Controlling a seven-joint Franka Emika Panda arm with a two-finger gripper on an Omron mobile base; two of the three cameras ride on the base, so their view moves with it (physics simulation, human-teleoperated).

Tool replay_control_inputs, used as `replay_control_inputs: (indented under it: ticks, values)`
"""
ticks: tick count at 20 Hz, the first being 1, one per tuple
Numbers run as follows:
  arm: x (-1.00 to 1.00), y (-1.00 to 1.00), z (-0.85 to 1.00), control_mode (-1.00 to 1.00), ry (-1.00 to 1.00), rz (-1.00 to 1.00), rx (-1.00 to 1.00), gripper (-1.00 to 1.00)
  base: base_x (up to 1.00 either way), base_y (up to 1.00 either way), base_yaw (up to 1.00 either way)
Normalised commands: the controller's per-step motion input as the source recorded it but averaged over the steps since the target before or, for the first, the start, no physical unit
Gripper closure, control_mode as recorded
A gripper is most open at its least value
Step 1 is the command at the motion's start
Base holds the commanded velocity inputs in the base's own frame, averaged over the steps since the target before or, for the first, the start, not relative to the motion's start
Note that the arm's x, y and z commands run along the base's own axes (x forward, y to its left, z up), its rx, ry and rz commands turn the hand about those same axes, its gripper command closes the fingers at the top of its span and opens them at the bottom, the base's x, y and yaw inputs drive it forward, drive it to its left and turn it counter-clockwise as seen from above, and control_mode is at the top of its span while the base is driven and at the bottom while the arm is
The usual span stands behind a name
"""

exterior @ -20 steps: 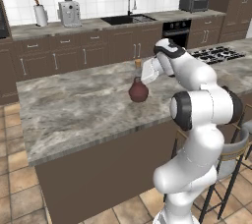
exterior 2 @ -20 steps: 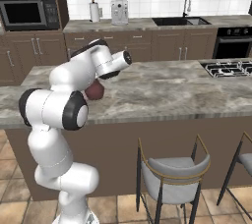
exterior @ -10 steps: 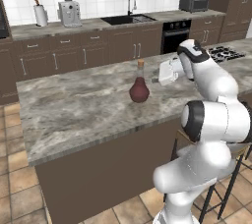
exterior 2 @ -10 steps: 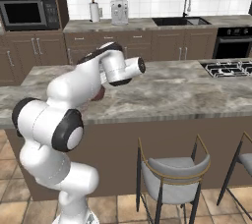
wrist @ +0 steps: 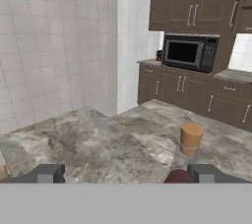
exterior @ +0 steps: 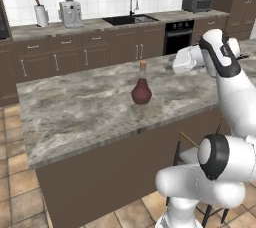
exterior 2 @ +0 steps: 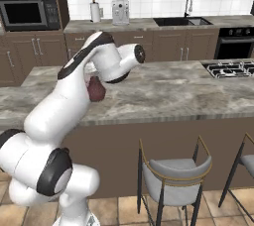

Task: The dining table condiment station is running low on oil/vinegar bottle. Refill the condiment station by opening the cabinet and taking the oil/vinegar bottle from the cabinet and placing it on the dining table.

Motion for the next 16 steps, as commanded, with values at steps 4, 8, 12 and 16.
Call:
replay_control_inputs:
  ticks: [4, 8, 12, 16]
  values:
    - [-1.0, 0.0, 1.0, -1.0, -0.1, -0.07, 0.0, -1.0, 0.0, 0.0, 0.0]
    - [-1.0, 0.04, 0.93, -1.0, -0.14, -0.06, -0.02, -1.0, 0.0, 0.0, 0.0]
    - [-1.0, 0.02, 0.87, -1.0, -0.09, -0.09, -0.02, -1.0, 0.0, 0.0, 0.0]
    - [-1.0, 0.01, 0.54, -1.0, -0.02, -0.08, -0.11, -1.0, 0.0, 0.0, 0.0]
